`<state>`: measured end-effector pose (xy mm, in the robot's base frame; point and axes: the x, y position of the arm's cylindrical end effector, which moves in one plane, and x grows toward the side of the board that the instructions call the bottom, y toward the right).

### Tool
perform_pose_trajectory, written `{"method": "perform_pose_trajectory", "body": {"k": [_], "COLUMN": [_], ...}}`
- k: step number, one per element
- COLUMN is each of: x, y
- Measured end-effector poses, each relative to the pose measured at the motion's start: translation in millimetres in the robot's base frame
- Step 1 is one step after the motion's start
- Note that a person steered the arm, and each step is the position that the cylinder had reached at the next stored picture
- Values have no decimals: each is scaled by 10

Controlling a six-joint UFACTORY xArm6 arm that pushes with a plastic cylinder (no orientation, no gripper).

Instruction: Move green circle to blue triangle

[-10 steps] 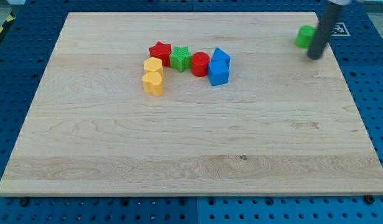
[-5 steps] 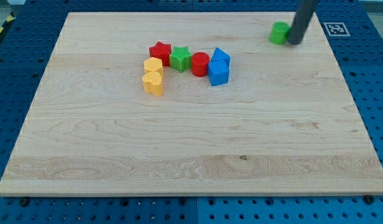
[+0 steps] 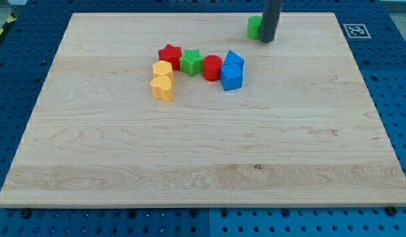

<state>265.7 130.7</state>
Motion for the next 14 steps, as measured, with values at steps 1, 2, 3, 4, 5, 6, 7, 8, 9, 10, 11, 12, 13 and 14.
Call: {"method": "perform_pose_trajectory", "body": {"k": [1, 2, 3, 4, 5, 6, 7, 8, 9, 10, 11, 12, 13, 14], "x": [-418, -625, -486, -157, -266, -466, -480, -387, -252, -5, -36, -71, 42, 25], "y": [122, -141, -498, -567, -564, -262, 193, 200, -164, -563, -640, -433, -247, 92]}}
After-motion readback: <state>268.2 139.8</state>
